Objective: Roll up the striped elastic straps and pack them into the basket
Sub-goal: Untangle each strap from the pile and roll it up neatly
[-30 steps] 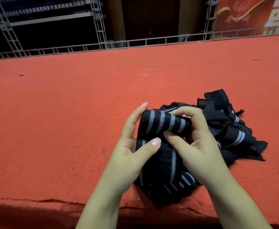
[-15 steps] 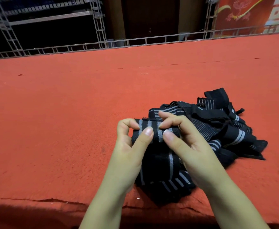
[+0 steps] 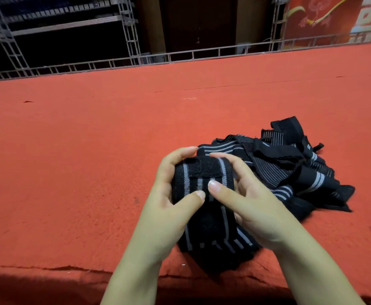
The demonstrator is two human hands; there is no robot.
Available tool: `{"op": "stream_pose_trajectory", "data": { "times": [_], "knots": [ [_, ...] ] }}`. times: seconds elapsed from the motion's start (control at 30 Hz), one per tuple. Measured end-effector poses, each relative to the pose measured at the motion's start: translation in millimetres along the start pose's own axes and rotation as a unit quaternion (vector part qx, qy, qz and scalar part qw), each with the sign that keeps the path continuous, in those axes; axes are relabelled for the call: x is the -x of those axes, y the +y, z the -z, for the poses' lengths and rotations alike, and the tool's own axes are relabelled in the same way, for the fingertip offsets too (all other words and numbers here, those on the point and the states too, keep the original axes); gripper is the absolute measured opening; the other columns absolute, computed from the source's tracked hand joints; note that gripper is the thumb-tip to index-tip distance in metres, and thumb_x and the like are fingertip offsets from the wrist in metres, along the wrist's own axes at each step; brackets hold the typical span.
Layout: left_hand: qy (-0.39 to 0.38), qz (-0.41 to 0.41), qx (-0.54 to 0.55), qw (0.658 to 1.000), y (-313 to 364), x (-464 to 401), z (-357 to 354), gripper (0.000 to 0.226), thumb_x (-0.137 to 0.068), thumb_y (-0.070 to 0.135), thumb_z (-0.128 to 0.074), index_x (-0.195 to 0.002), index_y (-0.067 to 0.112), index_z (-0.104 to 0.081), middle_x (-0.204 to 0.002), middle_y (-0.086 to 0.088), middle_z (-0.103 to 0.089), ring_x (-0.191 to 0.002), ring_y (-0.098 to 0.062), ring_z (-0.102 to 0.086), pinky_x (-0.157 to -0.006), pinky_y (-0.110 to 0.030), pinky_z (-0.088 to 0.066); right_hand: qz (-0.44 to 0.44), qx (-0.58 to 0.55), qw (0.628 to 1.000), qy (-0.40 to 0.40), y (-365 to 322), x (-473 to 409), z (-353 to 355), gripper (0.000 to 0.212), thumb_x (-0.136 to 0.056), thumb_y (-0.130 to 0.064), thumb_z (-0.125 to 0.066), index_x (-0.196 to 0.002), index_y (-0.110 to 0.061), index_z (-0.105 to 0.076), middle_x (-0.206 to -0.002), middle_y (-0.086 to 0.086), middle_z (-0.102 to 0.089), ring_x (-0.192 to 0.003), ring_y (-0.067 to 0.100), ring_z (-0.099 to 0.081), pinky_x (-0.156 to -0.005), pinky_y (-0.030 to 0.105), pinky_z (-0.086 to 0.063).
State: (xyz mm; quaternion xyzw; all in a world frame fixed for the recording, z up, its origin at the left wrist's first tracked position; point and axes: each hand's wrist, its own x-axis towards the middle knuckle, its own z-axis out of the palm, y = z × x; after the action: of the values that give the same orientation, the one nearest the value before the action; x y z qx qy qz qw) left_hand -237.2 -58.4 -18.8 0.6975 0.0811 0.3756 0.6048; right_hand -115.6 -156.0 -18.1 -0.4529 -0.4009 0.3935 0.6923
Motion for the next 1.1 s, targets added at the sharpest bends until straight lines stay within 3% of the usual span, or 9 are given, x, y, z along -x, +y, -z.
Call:
{"op": "stream_pose_trajectory", "data": {
  "times": [0.17,0.27,0.33,0.43,0.53,0.7,0.83,1.03,1.1],
  "knots": [
    [-0.001,0.011,-0.092,0.996,5,-1,-2,0.076,-0.076,0.027,-0.069,-0.129,0.068,-0.033,-0.125,0.019,-0.058,-0.116,-0.004,-0.059,-0.098,-0.03,-0.051,0.042,-0.032,0.998,0.037,-5,-6,-6,0.044,-0.08,-0.011,-0.068,-0.121,-0.014,-0.052,-0.098,0.004,-0.072,-0.091,0.017,-0.069,-0.076,0.026,-0.056],
    [0.004,0.039,-0.097,0.995,3,-3,-2,0.094,-0.074,0.04,-0.072,-0.145,0.054,-0.011,-0.128,0.034,-0.052,-0.122,0.008,-0.052,-0.103,-0.025,-0.046,0.073,-0.08,0.991,0.08,-10,-10,-11,0.043,-0.076,-0.01,-0.067,-0.116,-0.013,-0.052,-0.091,0.006,-0.072,-0.082,0.016,-0.07,-0.064,0.024,-0.055],
    [-0.005,0.056,-0.072,0.996,0,-1,-3,0.096,-0.075,0.035,-0.072,-0.15,0.041,-0.013,-0.119,0.036,-0.06,-0.114,0.007,-0.058,-0.098,-0.023,-0.049,0.099,-0.104,0.984,0.105,-13,-14,-13,0.043,-0.072,-0.01,-0.064,-0.114,-0.014,-0.052,-0.089,0.005,-0.071,-0.08,0.016,-0.069,-0.064,0.024,-0.055],
    [0.014,0.068,-0.043,0.997,-1,2,-3,0.084,-0.075,0.025,-0.07,-0.146,0.043,-0.027,-0.104,0.007,-0.075,-0.1,-0.015,-0.071,-0.091,-0.038,-0.055,0.128,-0.114,0.976,0.131,-14,-19,-11,0.044,-0.07,-0.01,-0.065,-0.111,-0.014,-0.051,-0.083,0.002,-0.071,-0.077,0.014,-0.068,-0.062,0.023,-0.055],
    [0.023,0.072,0.015,0.997,3,0,-2,0.076,-0.076,0.016,-0.066,-0.14,0.044,-0.035,-0.098,-0.007,-0.076,-0.091,-0.025,-0.073,-0.077,-0.034,-0.059,0.144,-0.087,0.976,0.142,-14,-20,-8,0.048,-0.068,-0.011,-0.067,-0.113,-0.016,-0.051,-0.084,0.002,-0.07,-0.079,0.015,-0.068,-0.066,0.025,-0.055],
    [0.003,0.053,0.074,0.996,5,2,-5,0.073,-0.081,0.009,-0.06,-0.137,0.049,-0.037,-0.108,-0.009,-0.074,-0.096,-0.028,-0.072,-0.076,-0.033,-0.058,0.193,0.016,0.967,0.166,-12,-17,0,0.045,-0.071,-0.009,-0.079,-0.105,-0.028,-0.056,-0.087,0.001,-0.071,-0.084,0.016,-0.068,-0.073,0.028,-0.055],
    [-0.002,0.047,0.099,0.994,7,1,-7,0.074,-0.081,0.009,-0.06,-0.134,0.056,-0.039,-0.109,-0.011,-0.073,-0.093,-0.026,-0.073,-0.072,-0.031,-0.058,0.211,0.123,0.96,0.139,-5,-9,-1,0.042,-0.074,-0.012,-0.07,-0.104,-0.037,-0.055,-0.095,-0.006,-0.069,-0.091,0.009,-0.067,-0.077,0.023,-0.052],
    [-0.017,0.038,0.085,0.996,5,0,-6,0.07,-0.085,0.011,-0.06,-0.134,0.055,-0.038,-0.12,0.013,-0.069,-0.107,-0.014,-0.068,-0.081,-0.025,-0.056,0.217,0.21,0.95,0.08,-8,-2,4,0.045,-0.072,-0.013,-0.073,-0.1,-0.042,-0.053,-0.104,-0.009,-0.065,-0.099,0.013,-0.063,-0.089,0.035,-0.051],
    [-0.024,0.045,0.088,0.995,5,0,-5,0.065,-0.087,0.01,-0.061,-0.133,0.053,-0.043,-0.114,0.009,-0.072,-0.1,-0.015,-0.07,-0.078,-0.027,-0.057,0.224,0.193,0.953,0.059,-6,-1,6,0.042,-0.072,-0.018,-0.074,-0.1,-0.041,-0.053,-0.114,-0.003,-0.064,-0.109,0.018,-0.061,-0.096,0.042,-0.048]
  ]
}}
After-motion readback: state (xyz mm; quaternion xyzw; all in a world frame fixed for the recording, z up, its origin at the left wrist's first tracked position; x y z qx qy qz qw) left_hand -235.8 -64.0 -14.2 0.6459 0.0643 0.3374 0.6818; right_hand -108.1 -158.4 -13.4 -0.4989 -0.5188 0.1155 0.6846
